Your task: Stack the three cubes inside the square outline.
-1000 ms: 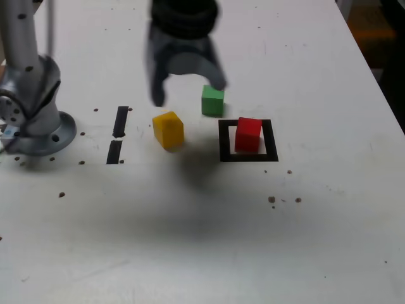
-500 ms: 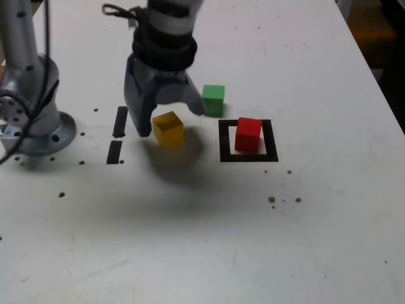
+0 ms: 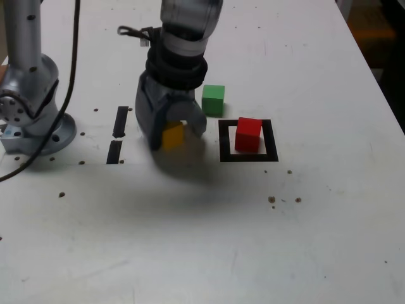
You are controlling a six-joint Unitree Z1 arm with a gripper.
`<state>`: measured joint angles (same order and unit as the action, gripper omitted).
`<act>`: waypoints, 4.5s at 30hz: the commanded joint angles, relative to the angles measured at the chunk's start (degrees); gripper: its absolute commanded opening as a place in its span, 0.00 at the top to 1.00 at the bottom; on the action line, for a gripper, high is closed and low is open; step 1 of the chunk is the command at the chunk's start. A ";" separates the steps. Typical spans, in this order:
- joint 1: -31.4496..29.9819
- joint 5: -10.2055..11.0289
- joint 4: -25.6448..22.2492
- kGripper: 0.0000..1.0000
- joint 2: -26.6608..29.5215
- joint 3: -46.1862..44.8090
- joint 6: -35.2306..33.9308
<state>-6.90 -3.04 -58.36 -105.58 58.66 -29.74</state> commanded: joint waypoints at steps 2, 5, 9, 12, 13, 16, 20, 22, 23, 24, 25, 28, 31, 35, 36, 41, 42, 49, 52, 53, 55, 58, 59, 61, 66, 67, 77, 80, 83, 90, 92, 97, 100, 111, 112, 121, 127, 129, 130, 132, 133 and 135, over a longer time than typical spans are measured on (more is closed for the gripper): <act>0.06 -0.03 0.63 0.58 0.08 -0.44 -0.21; 0.17 0.12 0.70 0.69 0.15 -0.47 -0.44; 0.30 1.29 -1.41 0.80 1.18 1.06 -0.45; -0.01 2.93 -6.38 0.84 2.87 4.39 -0.18; -0.25 3.74 -8.78 0.85 3.71 6.10 0.18; -1.13 6.26 -14.81 0.85 6.33 11.62 3.21; -2.58 8.27 -16.63 0.85 7.38 19.79 13.39; -3.51 7.92 -16.09 0.85 5.24 23.87 18.31; -3.85 7.73 -16.02 0.85 4.11 25.34 19.80; -4.11 7.51 -16.01 0.85 2.88 26.75 21.18; -4.26 7.35 -16.05 0.85 2.06 27.64 22.02; -4.68 7.07 -16.57 0.85 -1.18 30.90 24.48; -4.78 7.15 -17.00 0.85 -4.06 33.26 25.75; -4.79 7.49 -17.49 0.85 -8.21 34.63 25.87; -4.79 7.53 -17.55 0.85 -8.81 34.79 25.92; -4.79 7.63 -17.56 0.85 -10.62 35.46 26.21; -4.79 7.66 -17.54 0.85 -10.86 35.51 26.24; -4.72 7.96 -17.49 0.82 -12.61 35.62 26.40; -4.69 8.33 -17.46 0.78 -13.04 35.73 26.40; -4.67 8.49 -17.44 0.77 -13.19 35.76 26.40; -4.54 9.05 -17.36 0.74 -13.71 35.83 26.40; -4.31 9.79 -17.26 0.70 -14.28 35.90 26.40; -4.25 9.96 -17.24 0.69 -14.36 35.91 26.40; -4.18 10.15 -17.29 0.63 -14.43 35.95 26.58; -4.13 9.97 -17.61 0.43 -14.38 36.04 27.72; -4.12 9.92 -17.67 0.40 -14.36 36.05 27.81; -3.91 8.76 -18.65 0.02 -10.27 35.27 29.09; -3.91 8.75 -19.04 0.02 -7.26 34.30 29.13; -3.81 8.94 -19.64 0.02 -3.27 32.83 28.99; 1.53 11.62 -21.47 0.01 10.19 23.59 27.99; 3.56 11.95 -22.01 0.01 11.01 22.03 29.10; 7.56 11.59 -19.93 0.01 8.66 18.91 33.69; 9.08 10.86 -16.51 0.01 5.49 17.92 35.22; 11.47 9.17 -5.12 0.08 -4.15 15.12 35.71; 11.47 9.42 -5.16 0.11 -4.93 15.27 35.75; 11.47 11.07 -5.26 0.29 -8.21 15.87 35.93; 11.47 11.39 -3.55 0.63 -6.41 14.51 35.16; 11.47 11.37 -3.08 0.76 -5.61 13.98 34.87; 11.47 11.31 -3.06 0.79 -5.57 13.87 34.79; 11.47 11.03 -2.88 0.83 -5.88 13.80 34.94; 11.47 10.91 -2.84 0.83 -5.96 13.86 35.10; 11.47 10.77 -3.21 0.83 -5.77 14.19 35.44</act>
<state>4.60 7.87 -61.24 -111.40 72.57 5.41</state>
